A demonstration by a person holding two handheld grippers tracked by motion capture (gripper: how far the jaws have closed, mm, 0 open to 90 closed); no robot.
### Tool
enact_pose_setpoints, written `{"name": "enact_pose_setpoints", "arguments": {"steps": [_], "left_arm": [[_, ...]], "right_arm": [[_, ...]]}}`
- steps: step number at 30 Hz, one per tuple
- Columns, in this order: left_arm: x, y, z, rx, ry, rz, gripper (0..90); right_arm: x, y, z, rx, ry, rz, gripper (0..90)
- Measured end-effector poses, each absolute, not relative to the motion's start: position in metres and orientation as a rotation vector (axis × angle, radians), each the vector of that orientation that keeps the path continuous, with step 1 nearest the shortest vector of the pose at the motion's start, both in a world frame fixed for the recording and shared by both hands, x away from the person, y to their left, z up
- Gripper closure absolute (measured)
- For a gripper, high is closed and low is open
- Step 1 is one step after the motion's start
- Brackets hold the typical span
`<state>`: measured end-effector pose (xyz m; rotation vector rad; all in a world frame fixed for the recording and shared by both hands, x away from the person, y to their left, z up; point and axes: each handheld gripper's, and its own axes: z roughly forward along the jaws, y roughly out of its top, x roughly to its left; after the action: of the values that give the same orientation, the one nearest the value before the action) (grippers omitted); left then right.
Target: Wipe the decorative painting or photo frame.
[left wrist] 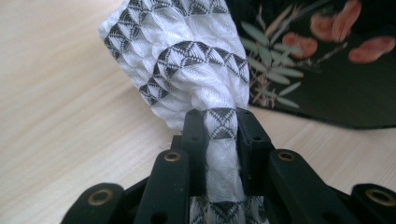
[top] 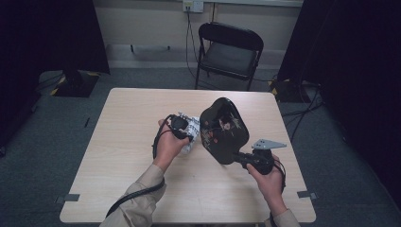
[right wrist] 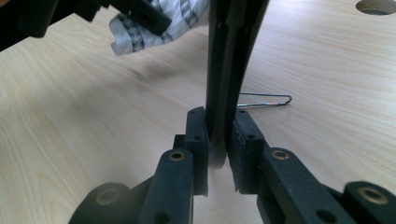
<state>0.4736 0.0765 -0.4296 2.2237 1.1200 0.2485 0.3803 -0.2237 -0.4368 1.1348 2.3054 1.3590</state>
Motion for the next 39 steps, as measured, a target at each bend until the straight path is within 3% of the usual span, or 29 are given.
{"name": "enact_pose_setpoints", "arguments": {"steps": [11, 39], "left_arm": [[0.465, 0.073, -0.453, 2.253, 1.123, 0.19, 76.3], [0.424, 0.044, -0.459, 2.317, 0.934, 0.065, 76.4]], "right_arm": [[0.38, -0.223, -0.437, 1.139, 2.304, 1.355, 79.6], [0.379, -0.22, -0.438, 1.145, 2.294, 1.357, 79.5]]}}
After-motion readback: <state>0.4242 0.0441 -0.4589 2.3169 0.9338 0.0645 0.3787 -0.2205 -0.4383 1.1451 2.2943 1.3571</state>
